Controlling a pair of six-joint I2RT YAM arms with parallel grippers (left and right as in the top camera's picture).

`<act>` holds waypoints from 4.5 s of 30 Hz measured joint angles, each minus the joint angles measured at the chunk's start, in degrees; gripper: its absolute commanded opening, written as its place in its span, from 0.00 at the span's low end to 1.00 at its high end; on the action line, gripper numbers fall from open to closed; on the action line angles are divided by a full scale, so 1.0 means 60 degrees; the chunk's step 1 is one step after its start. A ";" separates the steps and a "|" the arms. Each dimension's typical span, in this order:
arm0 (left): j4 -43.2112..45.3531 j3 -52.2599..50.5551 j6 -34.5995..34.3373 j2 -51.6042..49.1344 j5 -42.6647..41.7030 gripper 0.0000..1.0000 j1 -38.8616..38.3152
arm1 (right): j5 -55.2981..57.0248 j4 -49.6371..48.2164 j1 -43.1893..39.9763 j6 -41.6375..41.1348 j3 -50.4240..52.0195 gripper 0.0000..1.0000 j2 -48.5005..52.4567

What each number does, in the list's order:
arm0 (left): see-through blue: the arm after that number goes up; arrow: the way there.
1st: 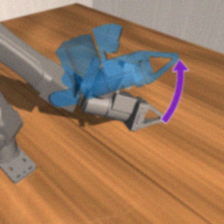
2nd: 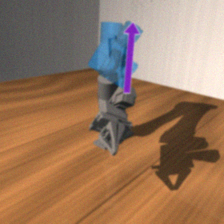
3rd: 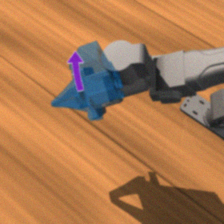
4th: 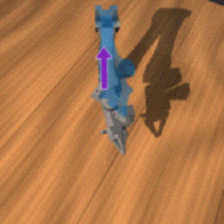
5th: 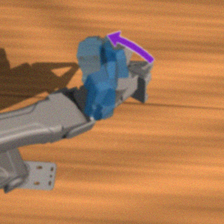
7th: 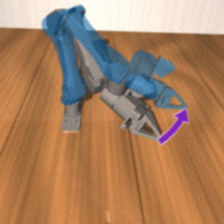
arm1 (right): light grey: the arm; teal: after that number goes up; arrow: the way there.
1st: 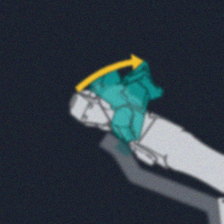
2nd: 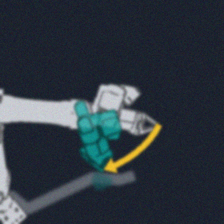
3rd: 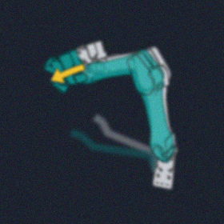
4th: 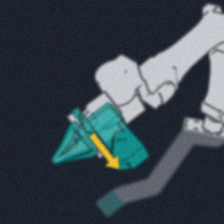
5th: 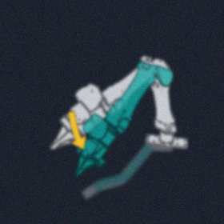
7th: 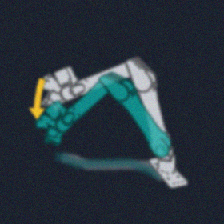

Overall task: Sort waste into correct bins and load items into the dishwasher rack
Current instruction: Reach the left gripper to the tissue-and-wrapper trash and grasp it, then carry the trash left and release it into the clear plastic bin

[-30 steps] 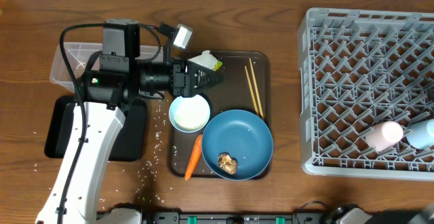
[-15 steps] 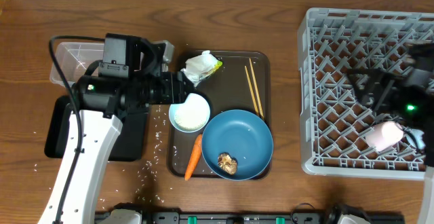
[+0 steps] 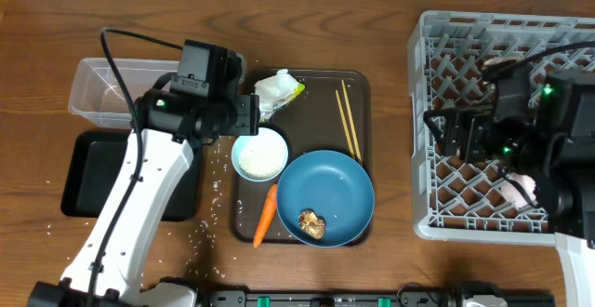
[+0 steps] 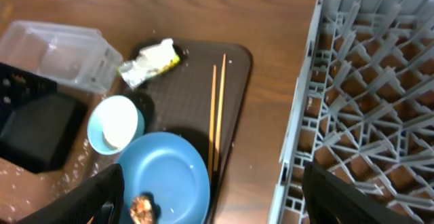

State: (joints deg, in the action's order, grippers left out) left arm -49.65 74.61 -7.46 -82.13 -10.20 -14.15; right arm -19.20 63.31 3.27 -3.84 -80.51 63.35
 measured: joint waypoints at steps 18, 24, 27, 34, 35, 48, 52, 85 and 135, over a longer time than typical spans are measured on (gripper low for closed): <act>0.1300 0.0000 0.0000 -0.1304 0.1206 0.65 -0.0681 | 0.0361 0.0047 0.0809 0.0076 0.0000 0.74 0.1118; 0.3169 0.0000 0.0007 -0.2874 0.1381 0.65 -0.0710 | 0.0364 0.0051 0.0809 0.0073 0.0000 0.74 0.1122; 0.3920 0.0000 0.0033 -0.3668 0.1450 0.65 -0.0736 | 0.0368 0.0055 0.0809 0.0073 0.0000 0.74 0.1122; 0.4579 0.0000 0.0047 -0.4601 0.1494 0.61 -0.0743 | 0.0368 0.0062 0.0809 0.0073 0.0000 0.74 0.1122; 0.4605 0.0000 0.0047 -0.4681 0.1508 0.59 -0.0743 | 0.0368 0.0055 0.0809 0.0073 0.0000 0.74 0.1122; 0.5085 0.0000 0.0157 -0.5665 0.1701 0.13 -0.0743 | 0.0393 0.0036 0.0812 0.0073 0.0000 0.75 0.1122; 0.4768 0.0000 0.0215 -0.5472 0.1701 0.12 -0.0780 | 0.0415 0.0007 0.0809 0.0073 0.0000 0.75 0.1122; 0.3257 0.0000 -0.0958 -0.2663 0.2692 0.60 0.1508 | 0.0423 0.0120 0.0809 0.0073 0.0000 0.76 0.1122; 0.1421 -0.0007 -0.3741 -0.0517 0.4258 0.06 0.0339 | 0.0419 0.0102 0.0809 0.0073 0.0000 0.77 0.1122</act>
State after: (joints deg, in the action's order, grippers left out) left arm -41.12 74.56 -29.91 -85.23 15.35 -12.12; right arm -16.69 63.92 8.12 -3.40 -80.51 70.08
